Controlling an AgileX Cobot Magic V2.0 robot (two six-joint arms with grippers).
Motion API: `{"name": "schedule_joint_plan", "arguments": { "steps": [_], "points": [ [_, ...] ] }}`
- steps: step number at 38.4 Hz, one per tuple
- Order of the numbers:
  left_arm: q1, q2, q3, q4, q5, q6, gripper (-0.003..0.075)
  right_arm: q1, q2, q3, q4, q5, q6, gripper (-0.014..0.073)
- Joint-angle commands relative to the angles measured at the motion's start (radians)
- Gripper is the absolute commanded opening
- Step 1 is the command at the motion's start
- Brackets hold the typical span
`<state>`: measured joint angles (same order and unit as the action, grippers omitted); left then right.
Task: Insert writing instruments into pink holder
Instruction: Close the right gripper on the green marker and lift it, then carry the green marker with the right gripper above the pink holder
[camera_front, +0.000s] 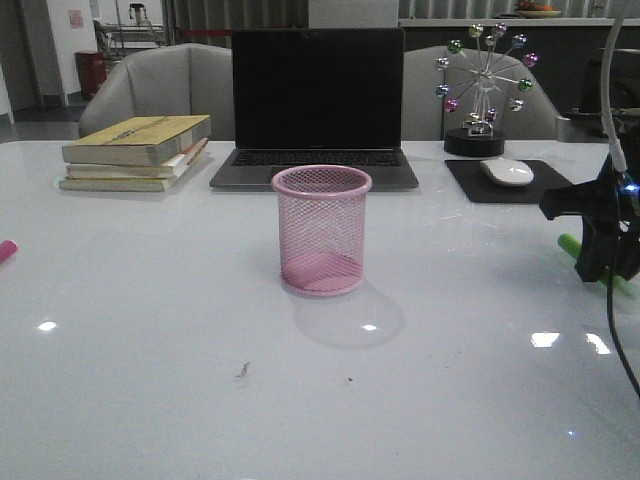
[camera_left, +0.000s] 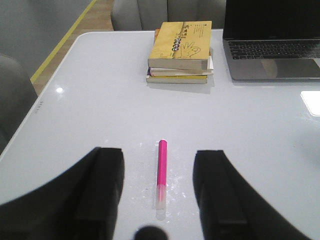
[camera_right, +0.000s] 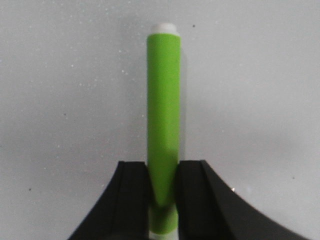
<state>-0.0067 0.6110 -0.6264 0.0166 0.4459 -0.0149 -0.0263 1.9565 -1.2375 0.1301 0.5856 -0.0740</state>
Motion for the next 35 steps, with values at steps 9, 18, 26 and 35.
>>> {"name": "schedule_joint_plan", "arguments": {
  "steps": [9, 18, 26, 35],
  "points": [
    [-0.006, 0.007, -0.031, -0.006, -0.082, -0.003, 0.0395, 0.062, -0.120, -0.034, 0.064, -0.085, -0.078, 0.0057],
    [-0.006, 0.007, -0.031, -0.006, -0.082, -0.003, 0.0395, 0.168, -0.252, -0.035, 0.080, -0.214, -0.078, 0.0057],
    [-0.006, 0.007, -0.031, -0.006, -0.082, -0.003, 0.0395, 0.274, -0.340, -0.035, 0.083, -0.384, -0.078, 0.0057],
    [-0.006, 0.007, -0.031, -0.006, -0.082, -0.003, 0.0395, 0.428, -0.360, -0.030, 0.059, -0.692, -0.078, 0.0057]
  ]
}}
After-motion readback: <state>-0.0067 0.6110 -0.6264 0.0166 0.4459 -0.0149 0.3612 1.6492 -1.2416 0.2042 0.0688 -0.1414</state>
